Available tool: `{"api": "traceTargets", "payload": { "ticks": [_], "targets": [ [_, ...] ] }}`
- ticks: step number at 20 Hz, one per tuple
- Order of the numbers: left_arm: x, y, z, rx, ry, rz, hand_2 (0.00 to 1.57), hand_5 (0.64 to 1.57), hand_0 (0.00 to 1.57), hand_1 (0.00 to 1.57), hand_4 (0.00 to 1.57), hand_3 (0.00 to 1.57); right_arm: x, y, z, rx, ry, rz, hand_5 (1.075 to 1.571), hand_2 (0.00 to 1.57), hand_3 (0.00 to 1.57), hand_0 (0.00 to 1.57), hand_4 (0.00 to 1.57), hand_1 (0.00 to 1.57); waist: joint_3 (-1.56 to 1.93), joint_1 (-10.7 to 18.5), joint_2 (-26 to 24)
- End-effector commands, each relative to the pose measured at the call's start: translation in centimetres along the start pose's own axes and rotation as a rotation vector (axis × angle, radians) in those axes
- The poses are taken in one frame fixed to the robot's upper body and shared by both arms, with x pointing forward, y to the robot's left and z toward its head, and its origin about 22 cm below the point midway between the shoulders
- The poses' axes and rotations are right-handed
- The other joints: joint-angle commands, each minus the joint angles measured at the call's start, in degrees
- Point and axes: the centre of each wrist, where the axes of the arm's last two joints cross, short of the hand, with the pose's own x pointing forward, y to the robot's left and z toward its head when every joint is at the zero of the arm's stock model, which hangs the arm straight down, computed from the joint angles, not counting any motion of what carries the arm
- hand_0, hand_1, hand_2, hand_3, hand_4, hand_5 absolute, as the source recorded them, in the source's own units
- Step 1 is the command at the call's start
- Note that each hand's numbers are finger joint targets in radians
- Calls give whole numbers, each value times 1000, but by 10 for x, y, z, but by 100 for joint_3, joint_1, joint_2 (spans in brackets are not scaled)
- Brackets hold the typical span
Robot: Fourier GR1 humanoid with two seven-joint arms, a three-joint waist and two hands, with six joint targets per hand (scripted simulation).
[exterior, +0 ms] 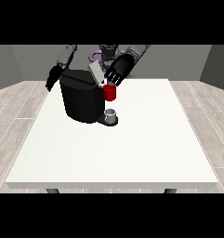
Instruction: Insert the coffee pod into the coffee machine and close the lid
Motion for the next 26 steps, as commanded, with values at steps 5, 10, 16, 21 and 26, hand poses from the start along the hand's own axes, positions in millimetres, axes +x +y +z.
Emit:
{"api": "traceTargets", "payload": {
  "ticks": [5, 10, 16, 21, 26],
  "targets": [
    [8, -6, -7, -13, -9, 4, 1284, 1571, 1243, 1243, 423, 1230, 0, 10, -1, -11, -21, -8, 1571, 0, 0, 0, 0, 0, 1, 19, 144],
    [-14, 14, 5, 30, -2, 2, 1248, 1571, 1192, 1192, 420, 1202, 18, 8, -5, 6, -36, -22, 1571, 0, 0, 0, 165, 0, -1, -143, 255],
    [-9, 14, 2, 18, 15, -15, 1259, 1571, 1216, 1216, 417, 1200, 19, 8, -6, -1, -30, -6, 1571, 0, 0, 0, 0, 0, -2, -167, 156],
    [-11, 16, 4, 25, -16, -5, 1244, 1571, 1207, 1207, 356, 1206, 15, 15, -3, -14, -27, -14, 1571, 0, 0, 0, 0, 0, -3, -48, 107],
    [6, 14, -1, 67, -57, -28, 1207, 1571, 1189, 1189, 362, 1172, 7, 5, -7, -21, -26, -22, 1571, 0, 0, 0, 0, 0, -1, -34, 274]
  ]
}}
